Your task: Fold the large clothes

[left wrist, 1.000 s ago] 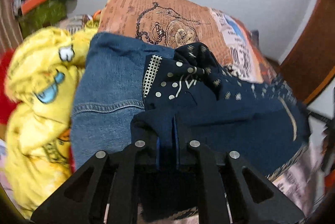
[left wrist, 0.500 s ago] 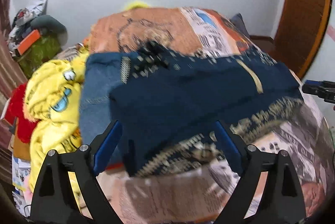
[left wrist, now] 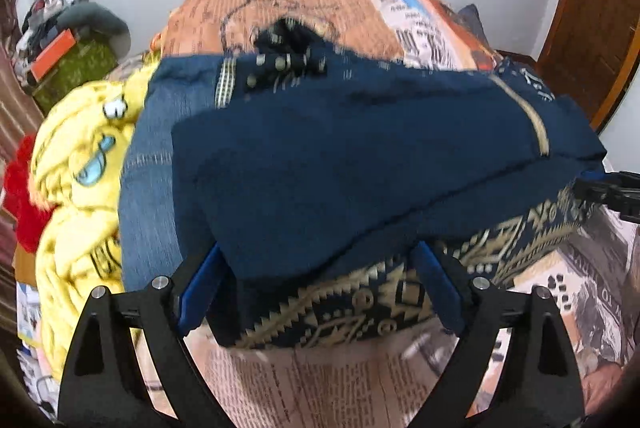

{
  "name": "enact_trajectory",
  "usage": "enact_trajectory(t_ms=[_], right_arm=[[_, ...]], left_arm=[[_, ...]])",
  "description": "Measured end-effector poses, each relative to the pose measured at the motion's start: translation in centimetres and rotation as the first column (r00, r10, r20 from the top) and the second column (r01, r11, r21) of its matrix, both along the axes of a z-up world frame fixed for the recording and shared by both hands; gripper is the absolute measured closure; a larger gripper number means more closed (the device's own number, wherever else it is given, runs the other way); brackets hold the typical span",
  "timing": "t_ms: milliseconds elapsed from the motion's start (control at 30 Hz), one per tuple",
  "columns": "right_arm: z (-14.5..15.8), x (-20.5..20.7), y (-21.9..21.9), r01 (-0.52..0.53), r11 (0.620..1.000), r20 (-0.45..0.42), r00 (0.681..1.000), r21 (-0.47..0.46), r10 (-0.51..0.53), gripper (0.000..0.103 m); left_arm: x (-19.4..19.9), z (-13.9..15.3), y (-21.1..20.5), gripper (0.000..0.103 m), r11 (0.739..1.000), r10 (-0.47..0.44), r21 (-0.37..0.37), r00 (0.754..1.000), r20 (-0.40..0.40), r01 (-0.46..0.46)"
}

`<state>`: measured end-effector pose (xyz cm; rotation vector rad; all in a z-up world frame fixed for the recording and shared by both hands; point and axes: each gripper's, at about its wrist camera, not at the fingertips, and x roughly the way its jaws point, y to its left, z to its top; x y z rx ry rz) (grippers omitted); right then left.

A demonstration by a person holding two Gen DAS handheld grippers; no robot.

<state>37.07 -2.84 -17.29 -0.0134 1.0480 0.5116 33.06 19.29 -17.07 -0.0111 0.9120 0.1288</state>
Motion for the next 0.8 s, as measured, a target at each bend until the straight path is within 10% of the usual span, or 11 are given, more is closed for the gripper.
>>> enact_trajectory(t_ms=[533, 800], right_arm=[[4.2, 10.7, 2.3, 0.128, 0.989, 0.044, 0.990, 0.076, -0.132, 0.053], [8.9, 8.6, 3.3, 0.077, 0.994, 0.179, 0.980, 0.079, -0.091, 0.053]], left_arm=[[11.4, 5.1, 5.2, 0.013, 0.991, 0.114, 0.065, 0.993, 0.038, -0.117], [10.0, 10.0, 6.9, 0.013, 0.987, 0.148, 0.033, 0.974, 0.170, -0.156]])
